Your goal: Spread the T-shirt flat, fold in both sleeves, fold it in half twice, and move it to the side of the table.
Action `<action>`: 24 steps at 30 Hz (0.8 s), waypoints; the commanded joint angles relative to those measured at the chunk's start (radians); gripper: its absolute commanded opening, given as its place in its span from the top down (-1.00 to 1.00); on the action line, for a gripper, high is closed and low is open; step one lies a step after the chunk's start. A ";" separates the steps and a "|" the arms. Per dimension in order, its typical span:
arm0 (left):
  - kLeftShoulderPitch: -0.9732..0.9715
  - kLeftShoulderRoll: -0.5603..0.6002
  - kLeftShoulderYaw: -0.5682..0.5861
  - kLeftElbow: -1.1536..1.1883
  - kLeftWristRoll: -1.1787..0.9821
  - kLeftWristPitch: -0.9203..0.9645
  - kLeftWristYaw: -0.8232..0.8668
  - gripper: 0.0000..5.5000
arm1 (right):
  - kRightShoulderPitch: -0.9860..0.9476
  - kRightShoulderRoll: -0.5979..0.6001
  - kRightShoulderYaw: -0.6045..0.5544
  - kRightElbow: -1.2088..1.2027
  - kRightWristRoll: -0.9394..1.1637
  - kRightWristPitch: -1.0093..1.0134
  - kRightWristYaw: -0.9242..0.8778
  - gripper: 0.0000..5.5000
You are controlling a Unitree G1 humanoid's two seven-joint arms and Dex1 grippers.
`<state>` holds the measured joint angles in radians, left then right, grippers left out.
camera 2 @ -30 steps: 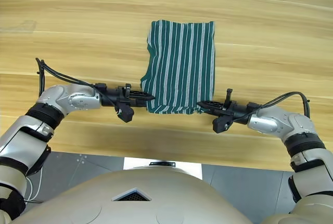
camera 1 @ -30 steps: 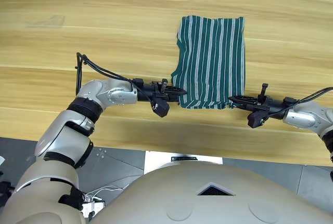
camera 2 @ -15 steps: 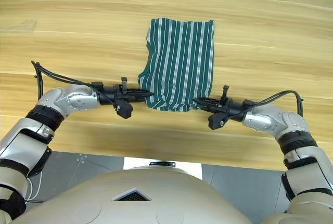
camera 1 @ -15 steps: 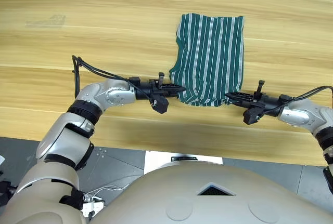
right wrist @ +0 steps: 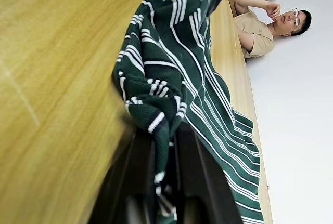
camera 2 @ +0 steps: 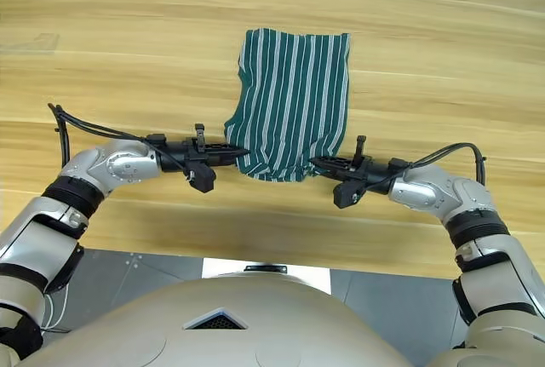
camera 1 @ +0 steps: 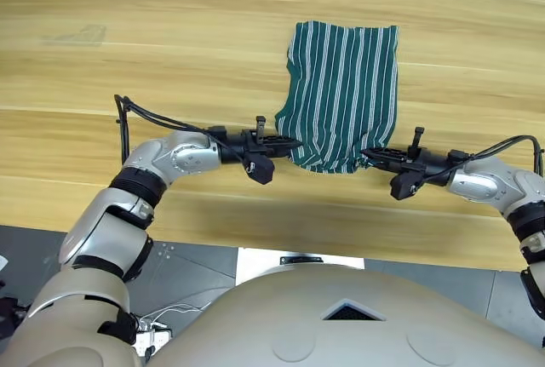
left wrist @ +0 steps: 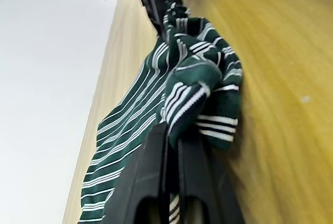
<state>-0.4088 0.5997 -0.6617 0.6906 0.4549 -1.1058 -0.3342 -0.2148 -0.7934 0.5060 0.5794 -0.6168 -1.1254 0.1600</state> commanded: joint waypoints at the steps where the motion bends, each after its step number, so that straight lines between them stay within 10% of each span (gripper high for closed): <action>1: 0.143 0.038 -0.045 0.057 0.092 0.102 -0.062 0.99 | 0.026 0.001 -0.008 -0.017 0.006 0.018 0.033 0.93; 17: 0.710 0.349 0.109 -0.720 -0.170 0.294 -0.139 0.99 | 0.448 -0.295 -0.106 -0.548 0.358 0.203 0.301 0.93; 24: 0.774 0.296 0.180 -0.858 -0.305 0.407 -0.169 0.99 | 0.538 -0.272 -0.165 -0.733 0.446 0.320 0.353 0.93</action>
<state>0.4003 0.9319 -0.5143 -0.1787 0.2013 -0.7369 -0.4989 0.3273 -1.0789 0.3604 -0.1314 -0.2029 -0.8429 0.4959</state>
